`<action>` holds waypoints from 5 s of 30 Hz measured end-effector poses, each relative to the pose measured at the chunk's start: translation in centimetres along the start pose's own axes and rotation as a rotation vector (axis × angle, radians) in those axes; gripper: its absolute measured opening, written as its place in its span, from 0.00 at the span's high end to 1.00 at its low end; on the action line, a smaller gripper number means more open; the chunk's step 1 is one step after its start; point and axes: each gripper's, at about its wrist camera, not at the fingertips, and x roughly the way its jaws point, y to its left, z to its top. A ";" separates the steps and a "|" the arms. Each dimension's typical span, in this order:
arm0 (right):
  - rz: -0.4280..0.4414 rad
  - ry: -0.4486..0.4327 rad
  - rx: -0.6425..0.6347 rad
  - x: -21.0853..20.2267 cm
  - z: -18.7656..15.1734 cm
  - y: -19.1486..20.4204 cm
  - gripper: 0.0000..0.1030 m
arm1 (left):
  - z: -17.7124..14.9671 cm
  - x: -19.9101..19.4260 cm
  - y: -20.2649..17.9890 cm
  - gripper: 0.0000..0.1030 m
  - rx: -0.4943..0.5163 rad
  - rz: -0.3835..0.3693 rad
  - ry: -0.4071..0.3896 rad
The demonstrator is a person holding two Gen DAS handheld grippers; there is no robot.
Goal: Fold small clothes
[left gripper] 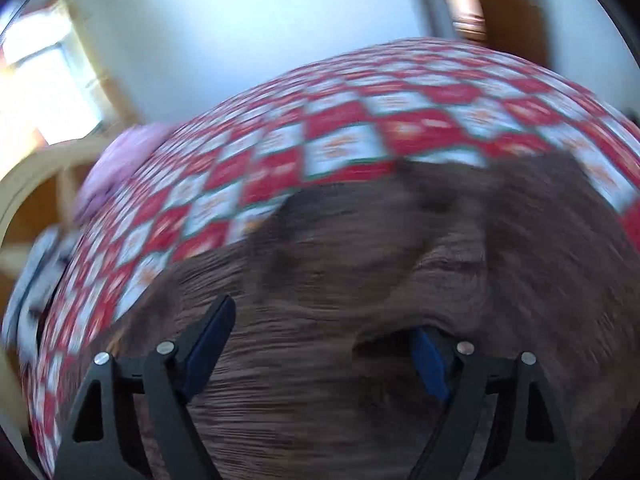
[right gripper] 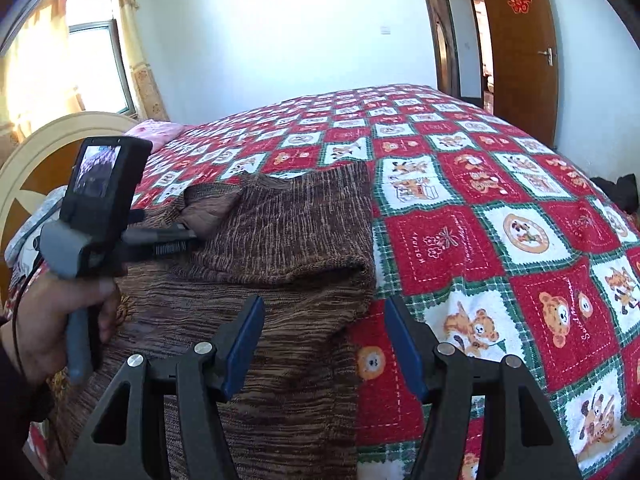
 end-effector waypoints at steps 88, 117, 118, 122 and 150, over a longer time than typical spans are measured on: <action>0.155 0.210 -0.422 10.2 0.5 17.7 0.30 | -15.3 -4.8 21.8 0.30 -0.297 0.049 0.019; 0.149 0.041 -0.450 1.2 -3.9 15.7 0.30 | -20.3 -2.4 32.4 0.43 -1.042 -0.227 0.112; 0.150 0.033 -0.454 1.1 -3.9 15.7 0.30 | -20.2 -2.1 32.3 0.45 -1.039 -0.227 0.116; 0.155 0.007 -0.457 0.6 -3.9 15.9 0.30 | -19.2 -0.5 32.6 0.50 -1.041 -0.196 0.102; 0.115 -0.032 -0.333 0.8 -2.6 13.4 0.30 | -4.9 -6.1 28.4 0.93 -0.798 -0.288 -0.182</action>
